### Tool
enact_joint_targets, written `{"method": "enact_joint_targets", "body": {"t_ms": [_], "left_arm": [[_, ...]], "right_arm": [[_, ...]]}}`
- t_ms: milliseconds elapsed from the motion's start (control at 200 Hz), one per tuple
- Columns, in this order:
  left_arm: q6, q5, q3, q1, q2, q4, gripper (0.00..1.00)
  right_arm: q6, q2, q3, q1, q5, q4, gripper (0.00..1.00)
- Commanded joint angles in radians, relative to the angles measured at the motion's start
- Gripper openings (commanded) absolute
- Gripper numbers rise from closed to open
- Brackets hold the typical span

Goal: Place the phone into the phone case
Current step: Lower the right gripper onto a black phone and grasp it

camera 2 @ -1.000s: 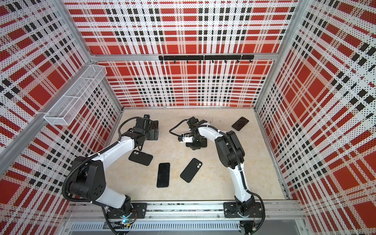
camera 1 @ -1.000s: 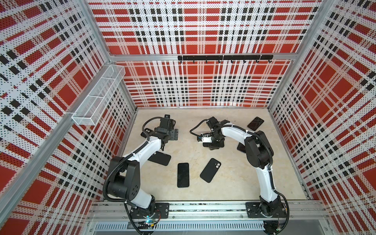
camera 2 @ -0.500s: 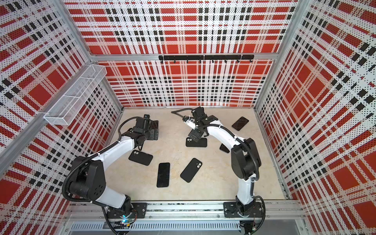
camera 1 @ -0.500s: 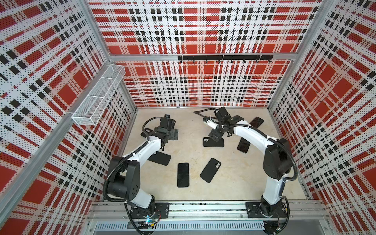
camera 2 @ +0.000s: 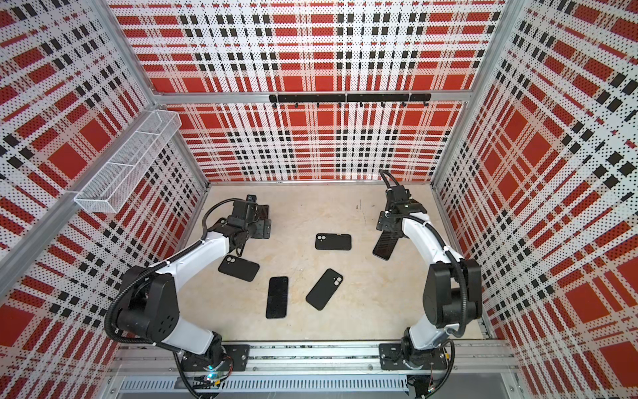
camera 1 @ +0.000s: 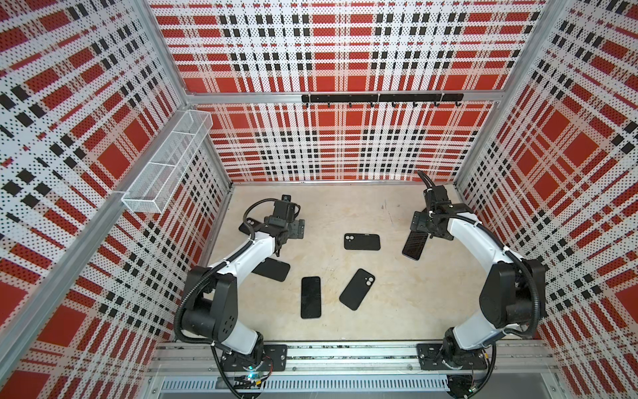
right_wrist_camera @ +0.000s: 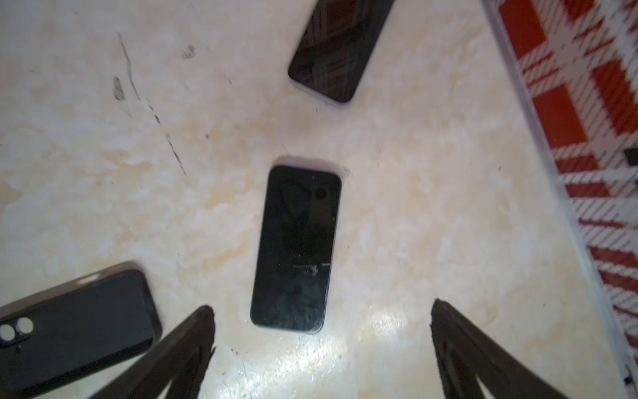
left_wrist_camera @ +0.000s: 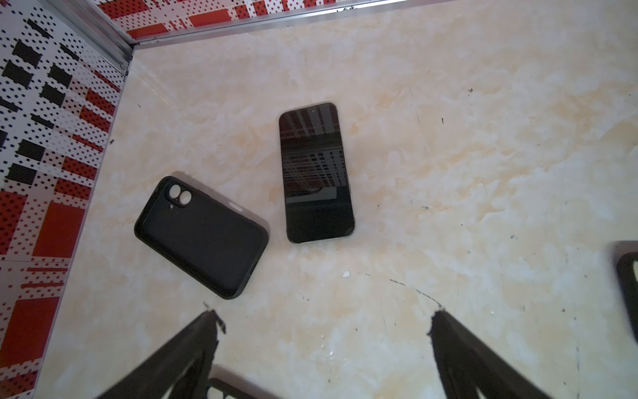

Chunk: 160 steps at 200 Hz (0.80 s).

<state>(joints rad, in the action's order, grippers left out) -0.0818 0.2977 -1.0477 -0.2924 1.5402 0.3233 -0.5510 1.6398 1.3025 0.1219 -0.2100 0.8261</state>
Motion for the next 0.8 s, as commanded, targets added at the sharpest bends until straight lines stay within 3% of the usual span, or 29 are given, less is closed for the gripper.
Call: {"method": "enact_joint_targets", "body": {"t_ms": [0,381,797], "left_arm": [[-0.002,-0.017,-0.011,-0.007,-0.017,0.001,0.98],[0.006,0.015,-0.009,-0.027,-0.020,0.002,0.98],[0.014,0.031,-0.007,-0.031,-0.021,0.002,0.98]], "right_arm": [[-0.105,0.082,0.010,-0.011,0.120,0.051,1.00],[-0.070,0.247,0.008,-0.068,0.212,-0.007,1.00],[-0.034,0.354,0.070,-0.073,0.200,0.006,0.96]]}}
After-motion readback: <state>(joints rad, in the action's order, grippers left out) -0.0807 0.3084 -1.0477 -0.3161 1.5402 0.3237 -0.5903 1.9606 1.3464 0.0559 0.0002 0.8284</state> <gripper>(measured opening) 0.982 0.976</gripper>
